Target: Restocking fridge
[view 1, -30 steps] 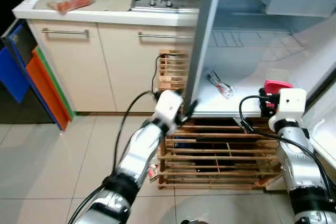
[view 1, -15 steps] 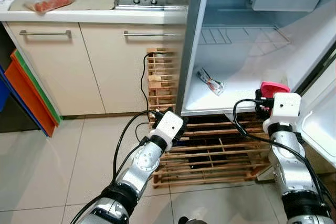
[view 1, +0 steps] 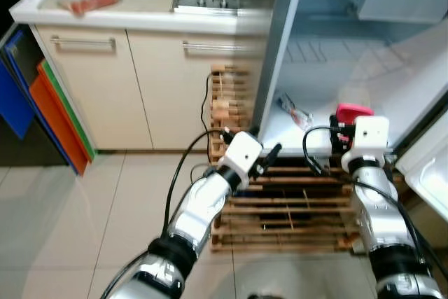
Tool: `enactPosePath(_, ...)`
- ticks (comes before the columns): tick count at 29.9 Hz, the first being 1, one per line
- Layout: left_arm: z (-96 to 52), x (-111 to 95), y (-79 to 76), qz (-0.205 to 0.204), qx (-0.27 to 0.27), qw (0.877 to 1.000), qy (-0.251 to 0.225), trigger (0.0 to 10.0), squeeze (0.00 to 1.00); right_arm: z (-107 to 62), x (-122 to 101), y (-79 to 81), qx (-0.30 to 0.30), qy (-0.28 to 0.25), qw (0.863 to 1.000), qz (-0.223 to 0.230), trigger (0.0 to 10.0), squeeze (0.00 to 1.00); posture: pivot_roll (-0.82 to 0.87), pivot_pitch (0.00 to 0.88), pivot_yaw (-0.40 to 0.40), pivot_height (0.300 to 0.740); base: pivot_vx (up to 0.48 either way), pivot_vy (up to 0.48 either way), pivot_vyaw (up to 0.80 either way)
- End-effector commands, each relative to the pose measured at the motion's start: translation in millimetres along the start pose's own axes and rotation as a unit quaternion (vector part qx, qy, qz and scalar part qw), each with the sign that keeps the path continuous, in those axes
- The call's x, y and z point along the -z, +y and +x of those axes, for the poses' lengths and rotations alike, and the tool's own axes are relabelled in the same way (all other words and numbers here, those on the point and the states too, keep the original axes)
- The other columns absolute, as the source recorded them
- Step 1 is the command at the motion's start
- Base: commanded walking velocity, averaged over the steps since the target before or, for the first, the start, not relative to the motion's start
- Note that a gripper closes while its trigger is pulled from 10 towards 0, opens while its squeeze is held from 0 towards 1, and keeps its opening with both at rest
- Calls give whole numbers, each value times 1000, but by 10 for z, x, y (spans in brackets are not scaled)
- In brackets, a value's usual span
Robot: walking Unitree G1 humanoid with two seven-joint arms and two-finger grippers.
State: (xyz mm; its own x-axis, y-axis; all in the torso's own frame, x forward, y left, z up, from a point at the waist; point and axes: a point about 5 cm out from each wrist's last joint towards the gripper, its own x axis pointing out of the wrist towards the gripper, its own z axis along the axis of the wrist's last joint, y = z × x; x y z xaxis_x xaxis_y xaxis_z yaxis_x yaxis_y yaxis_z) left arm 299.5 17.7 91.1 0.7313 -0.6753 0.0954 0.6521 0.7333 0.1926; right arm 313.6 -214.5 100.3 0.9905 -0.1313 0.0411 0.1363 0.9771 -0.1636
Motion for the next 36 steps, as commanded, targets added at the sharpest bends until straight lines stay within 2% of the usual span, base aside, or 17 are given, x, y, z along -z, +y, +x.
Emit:
enactPosePath(1, 64, -96, -32, 2, 16, 1000, -22, 10000, 0, 40, -44, -30, 0, -6, 1000, 1, 0, 349, -69, 0, -40, 740, 398, -262, 0)
enactPosePath(5, 59, -89, -5, -10, 18, 1000, -16, 10000, 0, 54, -45, -32, -5, -5, 1000, -1, 0, 349, -69, 0, -41, 740, 407, -195, 0)
enactPosePath(9, 64, -71, 66, -9, -8, 1000, -2, 10000, 0, 71, -30, -6, -19, 5, 1000, -3, 0, 345, -68, 0, -44, 740, 427, 0, 0)
enactPosePath(14, 79, -85, 131, -14, -20, 1000, 0, 10000, 0, 128, -36, 66, -47, 23, 999, 15, 0, 333, -64, 0, -46, 740, 0, 0, 0)
enactPosePath(19, 104, -142, 128, -20, -14, 1000, -9, 10000, 0, 220, -78, 42, -47, 32, 998, 25, 0, 329, -60, 0, -50, 740, 0, 0, 0)
enactPosePath(24, 159, -251, -4, -28, 10, 999, -27, 10000, 0, 305, -29, -65, -39, 82, 995, 51, 0, 314, -55, 0, -62, 740, 0, 0, 0)
enactPosePath(27, 226, -348, -163, -34, 32, 998, -38, 10000, 0, 366, -5, -131, -38, 107, 992, 58, 0, 310, -57, 2, -73, 740, 0, 0, 0)
enactPosePath(33, 286, -440, -316, -33, 52, 997, -49, 10000, 0, 405, 21, -199, -30, 129, 989, 66, 0, 310, -59, 52, -91, 740, 0, 0, 0)
enactPosePath(34, 357, -533, -505, -26, 71, 995, -64, 10000, 0, 441, 39, -252, -26, 151, 986, 72, 0, 314, -65, 79, -109, 740, 0, 0, 0)
enactPosePath(36, 384, -556, -624, -14, 66, 995, -70, 10000, 0, 468, 43, -289, -22, 168, 982, 79, 0, 314, -73, 98, -122, 740, 0, 0, 0)
